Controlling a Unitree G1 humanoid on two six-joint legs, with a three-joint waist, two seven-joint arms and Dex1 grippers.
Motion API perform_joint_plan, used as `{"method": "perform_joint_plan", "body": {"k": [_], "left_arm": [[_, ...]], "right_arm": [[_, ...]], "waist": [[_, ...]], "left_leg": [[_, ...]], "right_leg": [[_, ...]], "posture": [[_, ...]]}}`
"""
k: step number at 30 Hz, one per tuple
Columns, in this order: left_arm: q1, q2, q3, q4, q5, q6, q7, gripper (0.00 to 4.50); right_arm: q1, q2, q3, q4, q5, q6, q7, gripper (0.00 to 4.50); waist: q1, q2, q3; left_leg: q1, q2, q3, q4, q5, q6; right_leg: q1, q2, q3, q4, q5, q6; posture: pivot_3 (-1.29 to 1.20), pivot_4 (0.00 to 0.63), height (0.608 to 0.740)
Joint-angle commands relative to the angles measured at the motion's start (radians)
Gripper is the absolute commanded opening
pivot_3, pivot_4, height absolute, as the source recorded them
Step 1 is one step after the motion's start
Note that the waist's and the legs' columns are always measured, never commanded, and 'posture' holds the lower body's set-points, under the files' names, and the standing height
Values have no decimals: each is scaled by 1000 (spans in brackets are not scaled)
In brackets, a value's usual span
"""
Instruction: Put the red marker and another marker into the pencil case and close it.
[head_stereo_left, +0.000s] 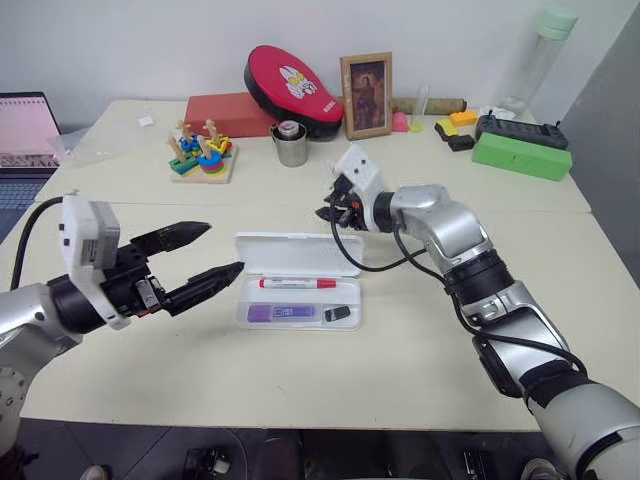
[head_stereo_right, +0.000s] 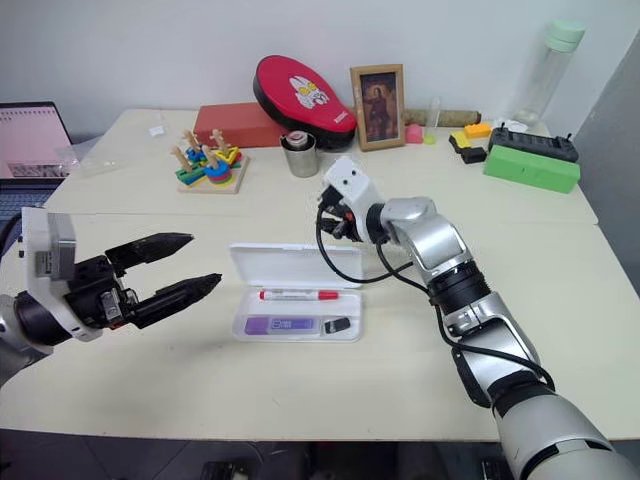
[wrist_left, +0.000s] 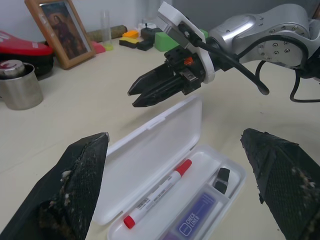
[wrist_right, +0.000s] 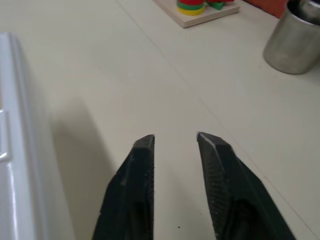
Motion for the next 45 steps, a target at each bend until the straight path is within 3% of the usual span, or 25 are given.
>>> {"method": "perform_joint_plan", "body": {"k": [1,2,9,19,23,27,31,35,39,45], "left_arm": [[10,9,43,-32,-32,-8,6,4500],[14,13,46,-31,-34,-9,3,4500],[65,53,58,-27,-36,-3,-69,4500],[138,92,34,-38,-6,-4,-131,4500],[139,102,23,-35,8,-8,-133,4500],[83,93,-23,22,82,-8,-40,4500],[-8,65,-83,95,144,5,79,4500],[-70,-1,-134,169,248,-36,199,4500],[-62,-21,-126,249,338,-108,210,4500],[-114,9,-121,423,412,-198,154,4500]], "right_arm": [[31,-32,44,-129,-17,-38,93,341],[50,-43,55,-174,-9,-44,126,27],[172,-128,133,-441,22,-71,310,27],[287,-150,332,-373,-166,-135,284,27],[304,-142,299,-356,-156,-139,284,27],[313,-88,42,-391,30,-121,246,27],[308,-103,-104,-381,119,-61,229,736],[359,-217,-233,-414,194,26,251,1715],[405,-318,-278,-427,191,37,245,2684],[445,-381,-327,-400,195,36,222,4155]], "waist": [[1,0,0],[1,0,0],[0,0,0],[0,0,-1],[0,-2,-2],[2,-2,-2],[6,-2,-2],[12,-3,-2],[9,-2,-2],[-1,-2,-2]], "left_leg": [[0,0,0,0,0,0],[0,0,0,0,0,0],[0,0,0,0,0,0],[0,0,0,1,0,0],[4,0,0,0,0,0],[7,0,0,1,0,0],[6,0,0,1,0,0],[6,0,0,0,0,0],[5,0,0,0,0,0],[5,0,1,0,0,0]], "right_leg": [[0,0,0,0,0,0],[0,0,0,0,0,0],[0,0,0,0,0,0],[0,0,0,0,0,0],[4,0,0,0,0,0],[7,0,0,0,-1,1],[7,0,0,0,0,1],[7,0,0,-1,0,0],[5,0,0,-1,0,0],[5,0,1,0,-1,0]], "posture": [[0,150,740],[0,150,740],[0,150,740],[0,150,740],[0,150,740],[0,150,740],[0,150,740],[0,150,740],[0,150,740],[0,150,740]]}}
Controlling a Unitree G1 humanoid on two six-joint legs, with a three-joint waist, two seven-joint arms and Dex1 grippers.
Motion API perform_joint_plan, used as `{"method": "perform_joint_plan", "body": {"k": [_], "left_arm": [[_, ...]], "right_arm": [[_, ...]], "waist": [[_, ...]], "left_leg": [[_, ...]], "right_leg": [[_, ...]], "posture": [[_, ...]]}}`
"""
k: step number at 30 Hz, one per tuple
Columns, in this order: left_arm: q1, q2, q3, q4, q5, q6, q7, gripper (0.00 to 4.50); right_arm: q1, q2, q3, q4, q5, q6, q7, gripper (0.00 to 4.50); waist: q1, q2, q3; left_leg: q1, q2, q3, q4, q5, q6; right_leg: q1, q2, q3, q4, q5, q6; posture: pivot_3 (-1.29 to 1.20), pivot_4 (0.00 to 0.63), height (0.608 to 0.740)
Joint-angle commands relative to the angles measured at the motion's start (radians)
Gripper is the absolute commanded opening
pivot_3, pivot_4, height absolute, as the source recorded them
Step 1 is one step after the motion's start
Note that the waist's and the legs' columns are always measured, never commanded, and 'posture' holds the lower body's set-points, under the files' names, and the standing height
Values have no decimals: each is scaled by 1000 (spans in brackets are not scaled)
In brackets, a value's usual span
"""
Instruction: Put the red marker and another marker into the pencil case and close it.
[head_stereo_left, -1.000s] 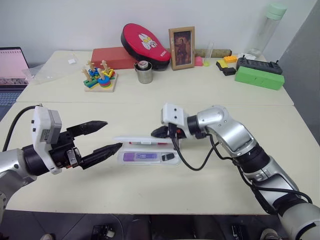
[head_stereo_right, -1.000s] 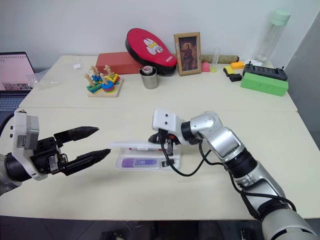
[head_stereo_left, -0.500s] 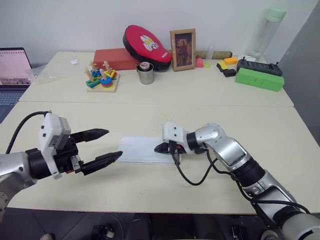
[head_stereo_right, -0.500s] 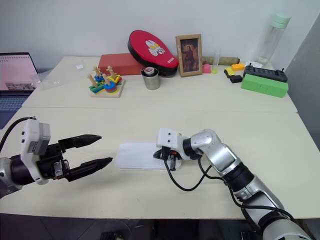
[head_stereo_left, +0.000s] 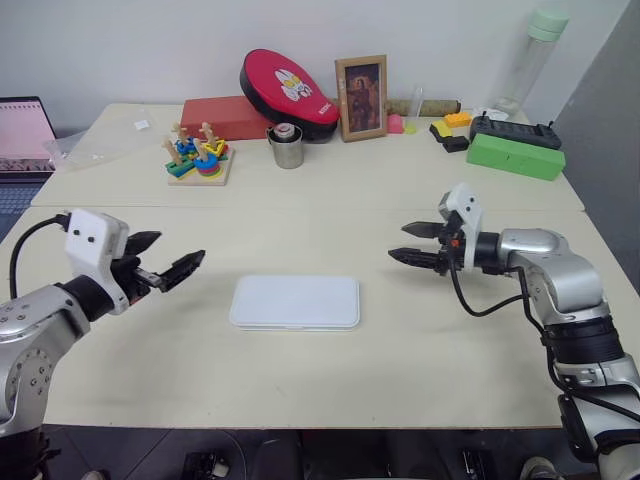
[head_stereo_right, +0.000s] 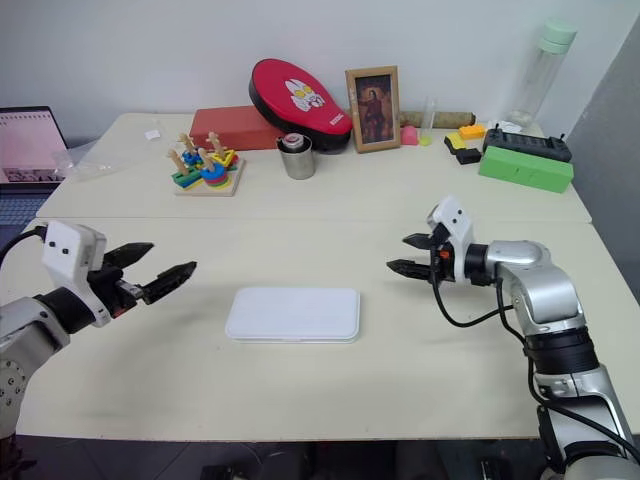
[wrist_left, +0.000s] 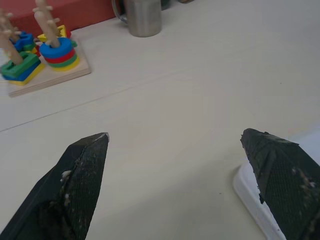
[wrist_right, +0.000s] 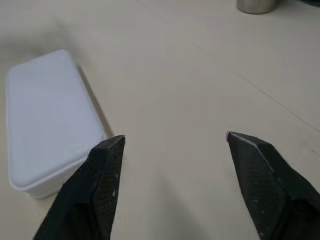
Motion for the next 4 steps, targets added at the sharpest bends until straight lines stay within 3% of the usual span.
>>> {"method": "perform_joint_plan", "body": {"k": [1,4], "left_arm": [[-24,40,39,84,40,-64,-50,4500],[-26,54,50,135,48,-67,-74,4500]], "right_arm": [[16,-32,-43,-24,20,-6,-7,4388],[21,-49,-53,-9,17,-17,-16,4456]], "waist": [[1,0,0],[3,0,0]], "left_leg": [[0,0,0,0,0,0],[0,0,0,0,0,0]], "right_leg": [[0,0,0,0,0,0],[0,0,0,-1,0,0]], "posture": [[0,150,740],[0,150,740]]}}
